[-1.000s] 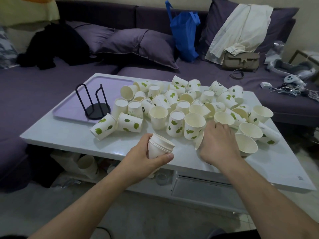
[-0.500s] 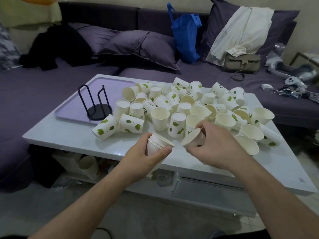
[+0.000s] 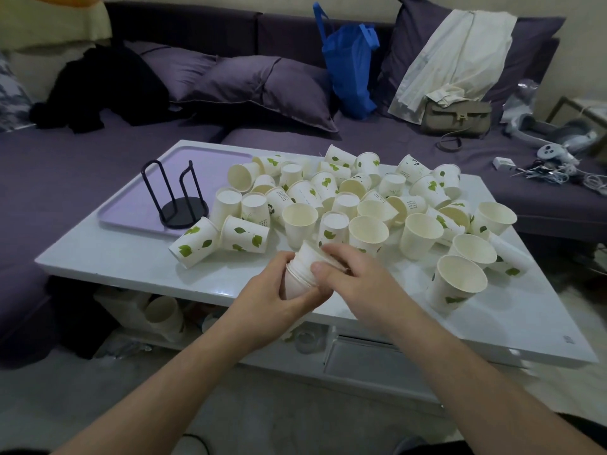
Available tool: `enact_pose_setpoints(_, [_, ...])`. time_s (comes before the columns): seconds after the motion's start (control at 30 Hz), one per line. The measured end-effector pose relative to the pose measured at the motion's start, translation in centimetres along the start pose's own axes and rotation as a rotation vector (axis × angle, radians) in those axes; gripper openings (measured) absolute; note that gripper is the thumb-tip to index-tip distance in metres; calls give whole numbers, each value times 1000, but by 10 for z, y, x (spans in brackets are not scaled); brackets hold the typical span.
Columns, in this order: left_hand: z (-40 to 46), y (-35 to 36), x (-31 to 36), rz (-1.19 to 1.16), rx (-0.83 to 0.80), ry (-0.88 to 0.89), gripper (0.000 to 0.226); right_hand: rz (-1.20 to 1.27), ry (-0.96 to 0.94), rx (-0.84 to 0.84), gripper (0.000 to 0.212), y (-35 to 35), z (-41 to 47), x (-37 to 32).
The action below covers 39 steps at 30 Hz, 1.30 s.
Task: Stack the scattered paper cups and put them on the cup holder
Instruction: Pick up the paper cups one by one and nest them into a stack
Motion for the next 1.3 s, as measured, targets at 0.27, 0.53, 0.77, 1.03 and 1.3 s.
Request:
enact_pose_setpoints(0.27, [2, -1, -1, 50, 31, 11, 62, -128, 27, -90, 11, -11, -9, -10])
enact_pose_setpoints(0.53, [-1, -1, 5, 64, 6, -52, 78, -1059, 368, 369, 21, -102, -6, 4])
enact_pose_setpoints(0.77, [-2, 1, 7, 18, 4, -56, 52, -881, 409, 379, 13, -123, -3, 27])
enact_pose_setpoints(1.03, [-7, -1, 15, 15, -2, -56, 58, -578, 843, 333, 70, -203, -62, 67])
enact_pose_setpoints(1.3, [-7, 13, 15, 32, -24, -67, 60, -618, 719, 382, 52, -196, -50, 73])
Point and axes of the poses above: each hand's wrist, its own z-axis towards the middle knuckle, its own y-axis out of the palm, x = y × z, the point moved 3 cm from there along z, towards the middle knuckle, and after that the axes turned 5 degrees about -y, right-handed, at the moved point
